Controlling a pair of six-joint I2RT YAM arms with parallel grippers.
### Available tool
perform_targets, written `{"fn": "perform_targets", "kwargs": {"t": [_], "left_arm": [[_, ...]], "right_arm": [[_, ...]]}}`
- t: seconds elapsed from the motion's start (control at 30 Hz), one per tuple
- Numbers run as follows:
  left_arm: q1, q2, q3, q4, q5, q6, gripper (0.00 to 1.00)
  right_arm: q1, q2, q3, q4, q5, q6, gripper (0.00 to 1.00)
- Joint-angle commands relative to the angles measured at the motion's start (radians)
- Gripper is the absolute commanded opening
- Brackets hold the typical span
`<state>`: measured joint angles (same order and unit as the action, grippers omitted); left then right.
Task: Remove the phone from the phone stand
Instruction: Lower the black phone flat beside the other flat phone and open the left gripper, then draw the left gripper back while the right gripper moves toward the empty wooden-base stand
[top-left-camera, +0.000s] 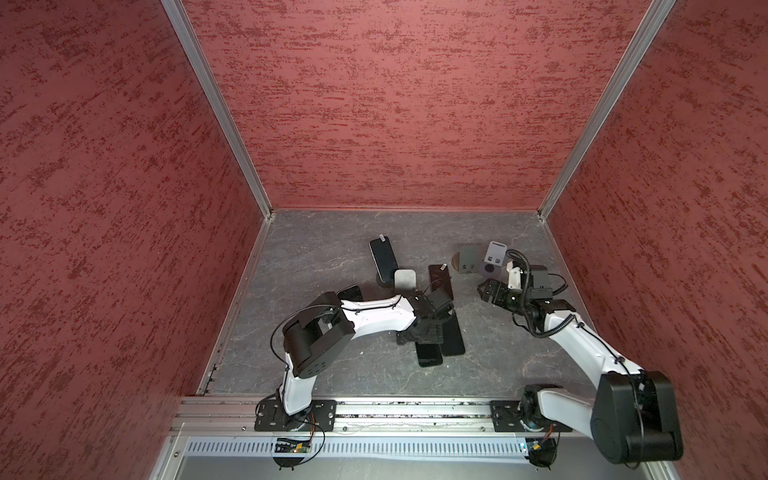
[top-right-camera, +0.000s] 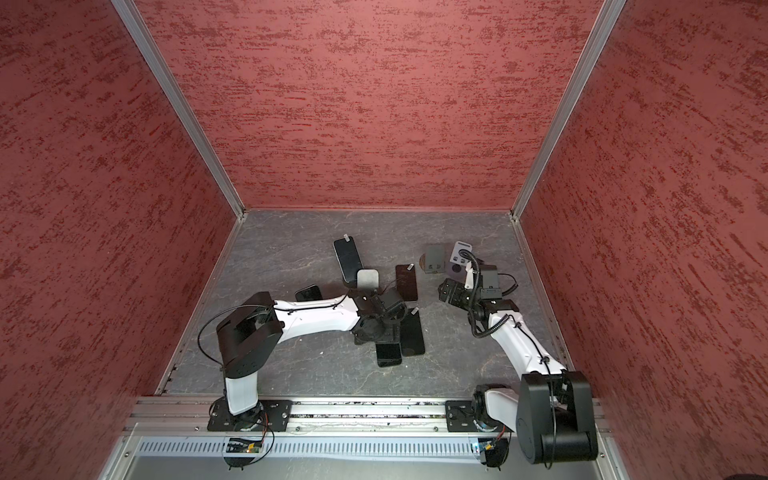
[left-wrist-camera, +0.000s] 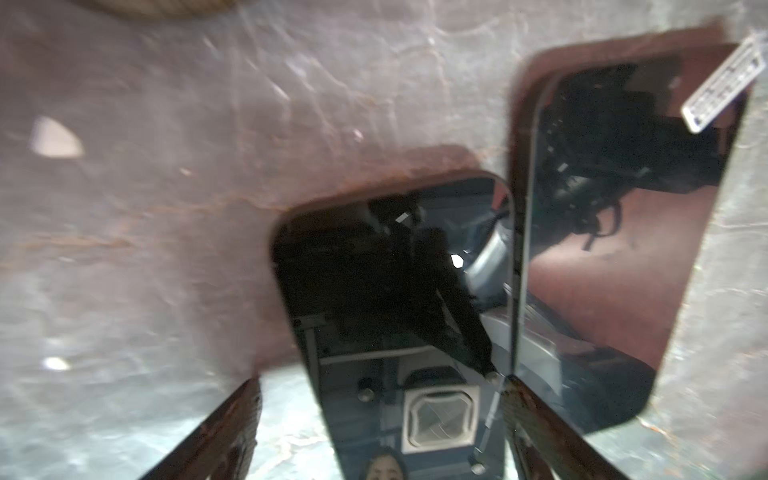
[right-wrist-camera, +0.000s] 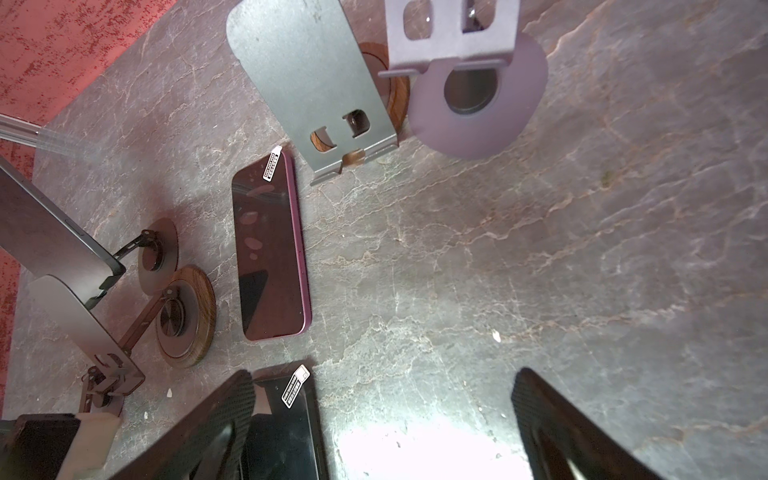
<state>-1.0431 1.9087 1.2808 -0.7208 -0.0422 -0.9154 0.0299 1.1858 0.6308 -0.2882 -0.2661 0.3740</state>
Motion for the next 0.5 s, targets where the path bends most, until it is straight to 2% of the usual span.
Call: {"fn": "perform_targets", "kwargs": {"t": [0.0, 0.2, 0.33, 0.47], "left_arm": [[-0.034, -0.067, -0.004, -0.007, -0.110, 0.064, 0.91], [-0.092, -0.198, -0.058, 0.094, -0.203, 0.144, 0.95], [-0.101, -0.297, -0.109, 0.152, -0.237, 0.195, 1.00], [-0.103, -0.395, -0.165, 0.178, -0.294, 0.213, 1.00]], "right_arm": [[0.003, -0.005, -0.008, 0.022, -0.007, -0.003, 0.99], [0.004, 0.003, -0.006, 0.011, 0.010, 0.000, 0.99], [0.004, 0.017, 0.015, -0.015, 0.017, 0.006, 0.99], [0.015, -0.013, 0.028, -0.051, 0.055, 0.014, 0.99]]}}
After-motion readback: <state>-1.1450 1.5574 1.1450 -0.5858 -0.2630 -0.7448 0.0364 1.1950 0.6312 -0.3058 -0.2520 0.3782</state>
